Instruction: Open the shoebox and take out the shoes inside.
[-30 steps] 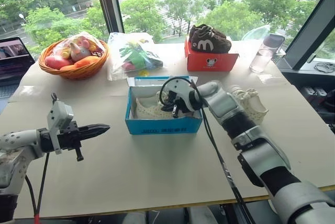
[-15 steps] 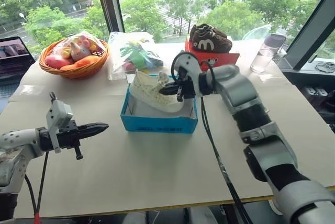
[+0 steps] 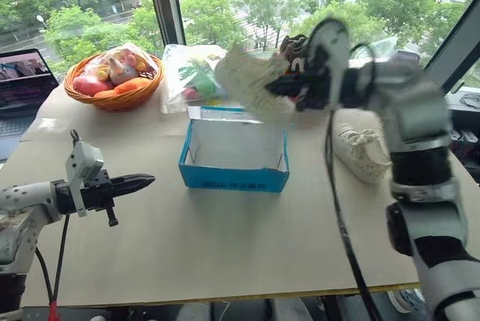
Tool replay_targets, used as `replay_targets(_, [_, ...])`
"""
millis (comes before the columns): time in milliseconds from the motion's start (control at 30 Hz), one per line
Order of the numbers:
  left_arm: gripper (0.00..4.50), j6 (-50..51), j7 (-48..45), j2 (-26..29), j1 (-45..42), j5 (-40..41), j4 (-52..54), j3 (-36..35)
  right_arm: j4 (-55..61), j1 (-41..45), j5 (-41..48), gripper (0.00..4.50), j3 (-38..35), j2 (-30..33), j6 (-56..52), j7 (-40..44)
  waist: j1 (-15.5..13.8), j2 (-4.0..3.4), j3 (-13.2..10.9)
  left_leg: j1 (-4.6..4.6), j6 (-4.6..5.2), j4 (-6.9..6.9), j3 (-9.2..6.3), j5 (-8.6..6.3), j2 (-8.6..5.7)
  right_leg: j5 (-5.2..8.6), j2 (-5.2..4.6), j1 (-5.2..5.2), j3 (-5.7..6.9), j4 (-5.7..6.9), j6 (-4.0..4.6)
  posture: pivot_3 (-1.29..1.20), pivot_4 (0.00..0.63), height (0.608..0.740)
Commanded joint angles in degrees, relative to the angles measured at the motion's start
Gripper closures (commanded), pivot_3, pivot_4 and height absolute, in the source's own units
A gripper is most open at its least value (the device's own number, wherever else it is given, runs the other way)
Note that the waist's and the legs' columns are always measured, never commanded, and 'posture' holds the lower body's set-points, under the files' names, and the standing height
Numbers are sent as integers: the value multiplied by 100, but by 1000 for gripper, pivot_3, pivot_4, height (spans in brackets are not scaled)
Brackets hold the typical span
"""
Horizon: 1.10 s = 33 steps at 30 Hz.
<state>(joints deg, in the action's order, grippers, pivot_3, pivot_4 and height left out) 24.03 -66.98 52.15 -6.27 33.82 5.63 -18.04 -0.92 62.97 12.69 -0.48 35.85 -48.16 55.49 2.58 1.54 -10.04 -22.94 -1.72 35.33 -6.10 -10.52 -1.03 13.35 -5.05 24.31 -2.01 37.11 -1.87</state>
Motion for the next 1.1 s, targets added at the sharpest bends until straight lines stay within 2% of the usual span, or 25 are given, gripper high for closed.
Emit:
replay_targets(33, [4500,-108,-32,-32,-143,-2,1,3,425,-131,113,4486,-591,530,-399,-370,-1,0,0,1,0,0,0,0,0,0,0,-1,0,1,0,0,150,740])
replay_targets(200, [4500,-136,-83,-60,-300,-52,-121,135,794,-747,181,4486,-856,1141,-874,-656,3,0,0,0,0,0,2,0,-1,1,-1,-3,-1,-1,-1,0,150,740])
replay_targets(333, [4500,-150,-139,-76,-402,-83,-204,214,1172,-1611,180,4486,-776,1436,-1211,-831,23,0,0,-1,5,0,4,-3,-1,1,-1,-2,-3,-1,-2,0,150,740])
replay_targets(533, [4500,-172,-202,-84,-510,-128,-299,289,1442,-2124,139,4486,-658,1274,-1423,-1408,47,-6,-4,4,6,1,12,-3,0,1,1,-3,-10,2,-2,0,150,740])
replay_targets(700, [4500,-164,-224,-90,-514,-141,-290,295,1223,-2464,88,4486,-606,1084,-1547,-1868,8,-6,-3,1,6,1,12,-3,-1,3,-1,-5,-10,-3,-5,0,150,740])
replay_targets(1100, [4500,-198,-258,-98,-405,-204,-252,250,1942,-3055,397,4486,-1402,204,-2838,-2845,-9,-5,-3,2,6,1,12,-3,-2,2,-2,-8,-9,-2,-5,0,150,740])
